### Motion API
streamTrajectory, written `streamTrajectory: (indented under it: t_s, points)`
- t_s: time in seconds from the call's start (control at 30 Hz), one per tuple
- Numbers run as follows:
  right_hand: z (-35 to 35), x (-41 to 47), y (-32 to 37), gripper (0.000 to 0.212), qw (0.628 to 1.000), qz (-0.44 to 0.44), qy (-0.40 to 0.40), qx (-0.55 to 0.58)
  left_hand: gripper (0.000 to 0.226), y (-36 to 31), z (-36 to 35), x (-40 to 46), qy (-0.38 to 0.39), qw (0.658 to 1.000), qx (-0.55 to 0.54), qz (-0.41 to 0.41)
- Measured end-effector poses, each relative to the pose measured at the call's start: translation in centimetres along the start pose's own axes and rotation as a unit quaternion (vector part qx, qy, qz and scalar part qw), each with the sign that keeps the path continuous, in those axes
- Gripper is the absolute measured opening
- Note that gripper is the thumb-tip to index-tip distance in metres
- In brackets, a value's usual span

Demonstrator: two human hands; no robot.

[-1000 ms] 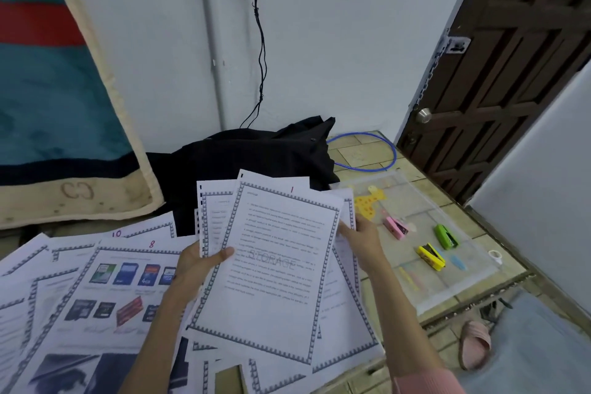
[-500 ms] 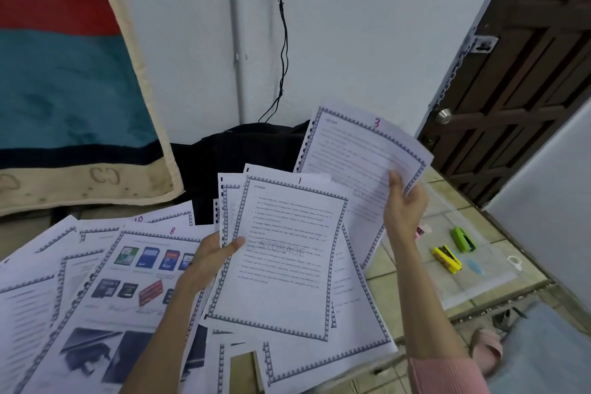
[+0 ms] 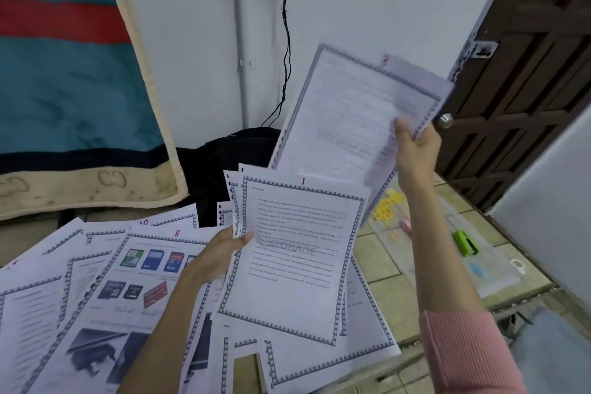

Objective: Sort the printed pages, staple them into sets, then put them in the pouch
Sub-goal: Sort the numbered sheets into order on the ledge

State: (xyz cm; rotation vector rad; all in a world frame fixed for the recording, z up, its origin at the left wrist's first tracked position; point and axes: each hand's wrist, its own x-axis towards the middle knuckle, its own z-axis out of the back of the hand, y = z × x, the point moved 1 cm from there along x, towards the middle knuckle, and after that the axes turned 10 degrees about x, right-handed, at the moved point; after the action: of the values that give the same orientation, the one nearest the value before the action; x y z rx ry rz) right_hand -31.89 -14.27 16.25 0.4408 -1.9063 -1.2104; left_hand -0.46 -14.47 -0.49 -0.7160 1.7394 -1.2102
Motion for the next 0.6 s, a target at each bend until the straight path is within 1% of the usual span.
streamTrajectory:
  t_s: [0.03,0.1,0.17,0.2,0.23,0.3,0.33,0.37,0.4,0.43,0.47,0.5,0.53,0.6]
  points:
    - [0.0,0.0,-0.6,0.014,0.998,-0.045,0.046,-0.016,0.086,-0.8,-0.7,-0.2,-0.011,0.999,-0.027,-0.012]
    - [0.2,-0.7,-1.5,0.013,0.982,-0.144,0.124,-0.019,0.072,-2.0,-1.5,-0.1,-0.015,0.997,-0.072,-0.026]
    - [0.2,-1.9,-2.5,0.014,0.955,-0.222,0.195,-0.017,0.055,-2.9,-1.6,0.0,-0.015,0.996,-0.070,-0.054]
    - [0.0,-2.5,-3.3,0.017,0.940,-0.259,0.221,-0.020,0.048,-3.2,-1.5,0.1,-0.032,0.996,-0.067,-0.054]
    - [-0.2,-3.1,-4.1,0.021,0.925,-0.300,0.234,-0.020,0.045,-3.3,-1.4,0.3,-0.042,0.995,-0.067,-0.059]
    - [-1.0,-4.4,-5.4,0.031,0.890,-0.386,0.244,-0.015,0.047,-3.5,-1.9,0.4,-0.078,0.994,-0.049,-0.063]
    - [-1.4,-5.1,-5.6,0.038,0.866,-0.431,0.252,0.015,0.050,-3.5,-2.2,0.4,-0.101,0.992,-0.039,-0.070]
    - [-1.6,-5.7,-5.9,0.052,0.839,-0.475,0.255,0.077,0.050,-3.6,-2.5,0.4,-0.133,0.987,-0.020,-0.087]
    - [-1.5,-6.3,-6.2,0.065,0.812,-0.508,0.253,0.139,0.049,-3.6,-2.7,0.3,-0.173,0.979,0.007,-0.108]
    - [-1.2,-7.0,-6.3,0.071,0.792,-0.526,0.253,0.181,0.049,-3.4,-2.7,0.2,-0.204,0.970,0.033,-0.131]
    - [-1.1,-7.6,-6.5,0.064,0.786,-0.530,0.257,0.189,0.050,-3.3,-2.8,0.1,-0.235,0.960,0.052,-0.145]
    - [-0.8,-8.3,-6.9,0.051,0.793,-0.519,0.273,0.164,0.052,-3.3,-2.8,0.0,-0.264,0.951,0.064,-0.150]
    - [-0.7,-9.0,-7.6,0.043,0.813,-0.492,0.289,0.117,0.050,-3.3,-2.8,0.0,-0.290,0.942,0.084,-0.149]
    - [-1.0,-9.5,-8.2,0.038,0.862,-0.416,0.285,0.046,0.047,-3.5,-3.2,0.1,-0.309,0.931,0.121,-0.150]
